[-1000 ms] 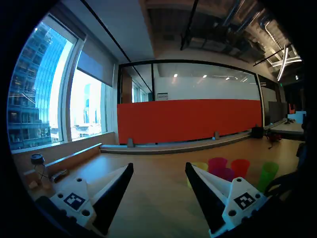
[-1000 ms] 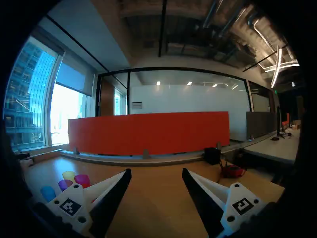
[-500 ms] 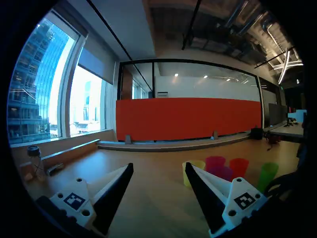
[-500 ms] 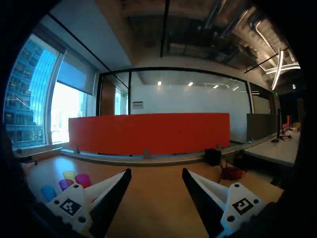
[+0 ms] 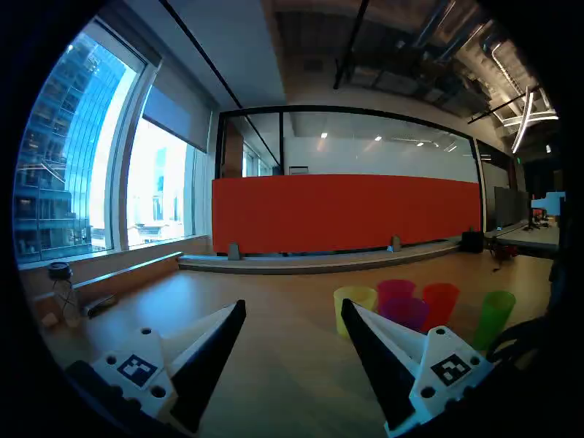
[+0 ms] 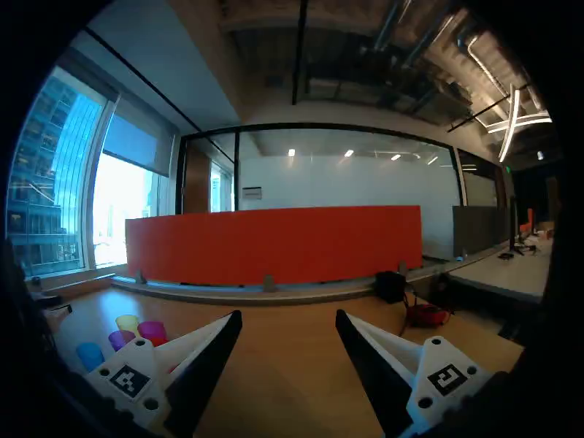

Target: Pour water

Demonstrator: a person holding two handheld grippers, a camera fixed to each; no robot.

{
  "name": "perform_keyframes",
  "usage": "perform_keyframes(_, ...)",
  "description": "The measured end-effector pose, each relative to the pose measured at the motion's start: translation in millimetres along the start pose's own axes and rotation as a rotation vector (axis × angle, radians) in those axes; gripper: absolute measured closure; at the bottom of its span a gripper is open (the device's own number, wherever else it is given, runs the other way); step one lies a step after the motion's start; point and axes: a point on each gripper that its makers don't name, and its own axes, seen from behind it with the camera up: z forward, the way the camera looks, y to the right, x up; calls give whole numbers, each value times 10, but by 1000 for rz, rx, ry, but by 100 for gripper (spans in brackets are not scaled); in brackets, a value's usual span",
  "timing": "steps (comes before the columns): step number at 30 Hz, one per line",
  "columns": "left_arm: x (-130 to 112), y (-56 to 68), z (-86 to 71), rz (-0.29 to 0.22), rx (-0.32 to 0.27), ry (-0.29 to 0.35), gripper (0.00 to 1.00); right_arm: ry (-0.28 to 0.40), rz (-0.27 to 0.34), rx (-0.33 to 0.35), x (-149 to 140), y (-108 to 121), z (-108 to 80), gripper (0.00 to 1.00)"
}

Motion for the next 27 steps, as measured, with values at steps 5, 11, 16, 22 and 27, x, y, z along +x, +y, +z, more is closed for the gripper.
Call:
perform_keyframes(5, -29, 10, 3, -12, -8, -9, 3, -1, 2, -4, -15, 25, -9, 1)
perform_keyframes(11, -54, 14, 15, -17, -15, -14, 3, -1, 0, -7, -13, 40, -21, 1)
perform_keyframes(16, -63, 15, 18, -16, -16, -14, 3, 0, 3, -5, -5, 39, -36, 1)
perform_keyframes(22, -62, 9, 23, -15, -16, -15, 3, 1, -8, -3, -9, 47, -40, 1)
perform_keyframes(27, -62, 5, 26, -14, -16, -16, 2, 11, -29, 6, 12, 44, -44, 1)
